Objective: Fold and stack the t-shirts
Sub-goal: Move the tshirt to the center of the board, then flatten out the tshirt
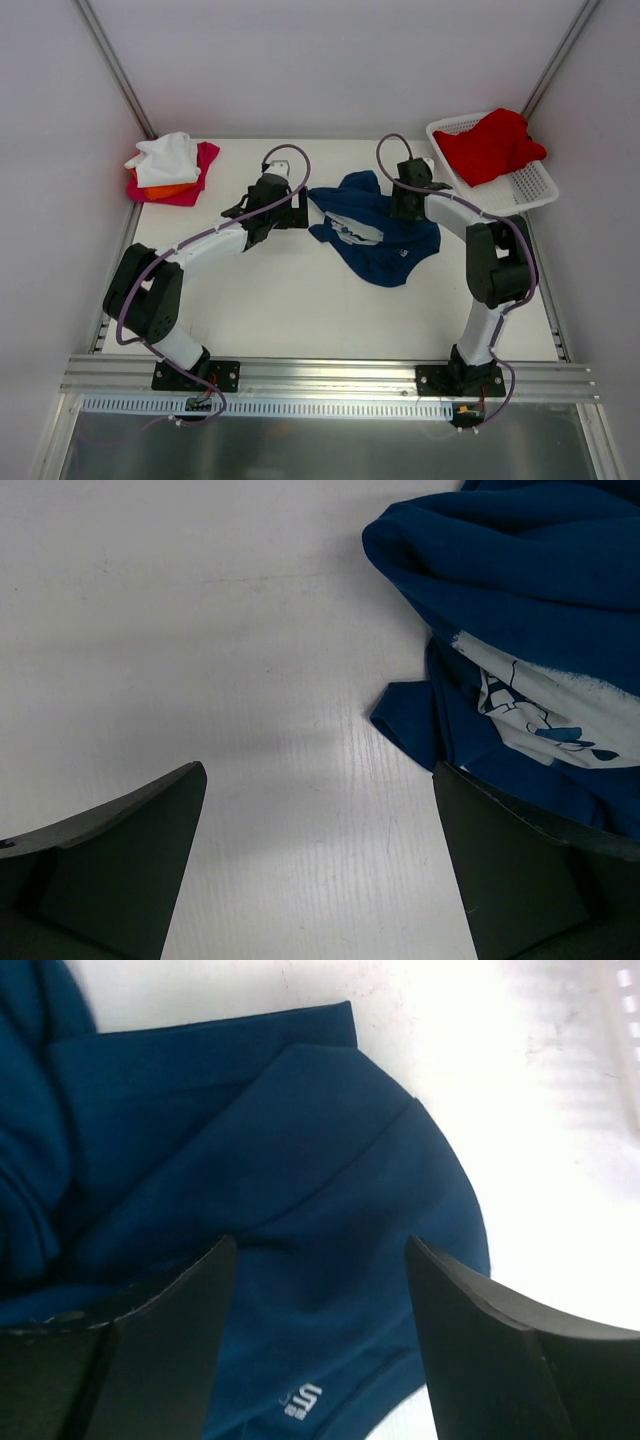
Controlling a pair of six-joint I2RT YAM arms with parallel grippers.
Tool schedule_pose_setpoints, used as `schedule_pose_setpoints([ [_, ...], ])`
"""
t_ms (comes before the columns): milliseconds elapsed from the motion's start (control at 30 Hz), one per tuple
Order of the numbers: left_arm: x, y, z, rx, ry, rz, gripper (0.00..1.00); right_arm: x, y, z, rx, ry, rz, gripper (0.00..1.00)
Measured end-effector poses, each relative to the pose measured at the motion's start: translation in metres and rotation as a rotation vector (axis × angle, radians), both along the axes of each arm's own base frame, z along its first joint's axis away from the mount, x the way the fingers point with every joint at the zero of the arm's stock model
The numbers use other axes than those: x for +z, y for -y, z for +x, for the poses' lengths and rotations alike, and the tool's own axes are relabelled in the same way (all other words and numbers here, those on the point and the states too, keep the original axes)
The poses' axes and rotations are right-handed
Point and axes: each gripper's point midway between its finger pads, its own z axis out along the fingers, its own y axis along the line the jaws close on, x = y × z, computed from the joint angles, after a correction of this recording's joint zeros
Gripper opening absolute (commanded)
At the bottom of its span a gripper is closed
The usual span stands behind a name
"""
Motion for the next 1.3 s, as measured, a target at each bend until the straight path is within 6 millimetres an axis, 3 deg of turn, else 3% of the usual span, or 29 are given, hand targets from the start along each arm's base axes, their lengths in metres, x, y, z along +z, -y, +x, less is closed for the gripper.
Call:
schedule_pose_setpoints([
  [167, -0.001, -0.001, -0.001, 0.0, -0.002, 0.002, 0.99, -0.008, 0.0, 0.014, -0.007, -0.016, 0.029, 0.73],
  [367, -0.003, -0.002, -0.003, 0.0, -0.007, 0.005, 0.99, 0.002, 0.002, 0.031, -0.014, 0.013, 0.056, 0.77],
  [767, 0.002, 0.002, 0.004, -0.006, 0.001, 0.005, 0.99, -0.008, 0.042, 0.045, -0.104, -0.003, 0.145, 0.8],
  [867, 0.019, 0.022, 0.03, -0.034, 0.036, -0.011, 0.93, -0.008, 0.04, 0.046, -0.106, -0.001, 0.171, 0.79],
  [900, 0.026, 0.031, 0.041, -0.043, 0.054, -0.019, 0.82, -0.009, 0.038, 0.046, -0.101, 0.001, 0.181, 0.79],
  [1067, 0.041, 0.077, 0.077, -0.12, 0.107, -0.036, 0.8, -0.014, 0.03, 0.044, -0.083, -0.004, 0.216, 0.79],
  [1167, 0.032, 0.101, 0.089, -0.168, 0.095, -0.039, 0.77, -0.018, 0.028, 0.041, -0.081, -0.013, 0.226, 0.79],
  [1300, 0.01, 0.125, 0.087, -0.219, 0.056, -0.021, 0.74, -0.019, 0.027, 0.04, -0.08, -0.016, 0.231, 0.79],
])
